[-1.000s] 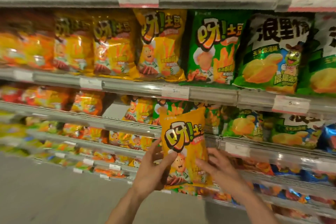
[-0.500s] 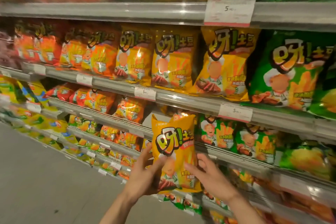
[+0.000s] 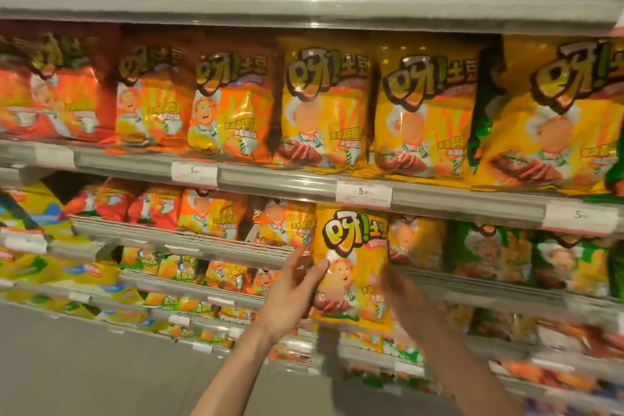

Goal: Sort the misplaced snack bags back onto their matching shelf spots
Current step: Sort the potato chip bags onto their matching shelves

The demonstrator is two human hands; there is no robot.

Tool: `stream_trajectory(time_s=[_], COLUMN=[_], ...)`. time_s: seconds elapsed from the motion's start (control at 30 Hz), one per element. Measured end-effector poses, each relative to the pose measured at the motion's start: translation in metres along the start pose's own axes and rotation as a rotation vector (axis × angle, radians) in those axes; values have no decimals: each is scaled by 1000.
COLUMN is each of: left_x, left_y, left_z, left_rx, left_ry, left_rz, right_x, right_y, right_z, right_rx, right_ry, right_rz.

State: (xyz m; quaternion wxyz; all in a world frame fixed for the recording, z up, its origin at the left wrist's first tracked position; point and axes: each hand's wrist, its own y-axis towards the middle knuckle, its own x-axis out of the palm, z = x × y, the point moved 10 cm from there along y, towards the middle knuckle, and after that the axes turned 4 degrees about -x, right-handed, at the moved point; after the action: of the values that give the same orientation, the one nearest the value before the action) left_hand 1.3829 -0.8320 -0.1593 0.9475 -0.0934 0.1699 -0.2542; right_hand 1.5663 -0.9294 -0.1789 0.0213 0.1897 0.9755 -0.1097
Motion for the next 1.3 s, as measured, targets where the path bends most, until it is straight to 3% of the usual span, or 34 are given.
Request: stream_trajectory(time_s=[0.2,0.4,0.5,0.57,0.9,1.07,1.2,1.3], left_x=[-67,-61,-53,-55,-68,-69,-64,-57], left_y=[39,80,91,94,100,94,82,84], left_z=[9,1,-9,-13,-16,-15,-6,-11], left_rx=[238,275,260,248,218,267,391,365], left_ry=[419,695,883,949,911,816,772,766], left_rz=[321,229,189,200,226,227,322,303], right_x=[-6,3,-2,-3,6,0,19,19], right_y=[43,73,79,87,99,89,82,84], right_z=[-16,-51,-56,-53,-28,-25,-13,-21], right_rx=[-31,-156,-144,-123,0,-194,-270,-313], right_ry=[-81,-335,-288,-293,-513,-563,-733,-768], right_rz=[256,279,364,334,149,290,175,140])
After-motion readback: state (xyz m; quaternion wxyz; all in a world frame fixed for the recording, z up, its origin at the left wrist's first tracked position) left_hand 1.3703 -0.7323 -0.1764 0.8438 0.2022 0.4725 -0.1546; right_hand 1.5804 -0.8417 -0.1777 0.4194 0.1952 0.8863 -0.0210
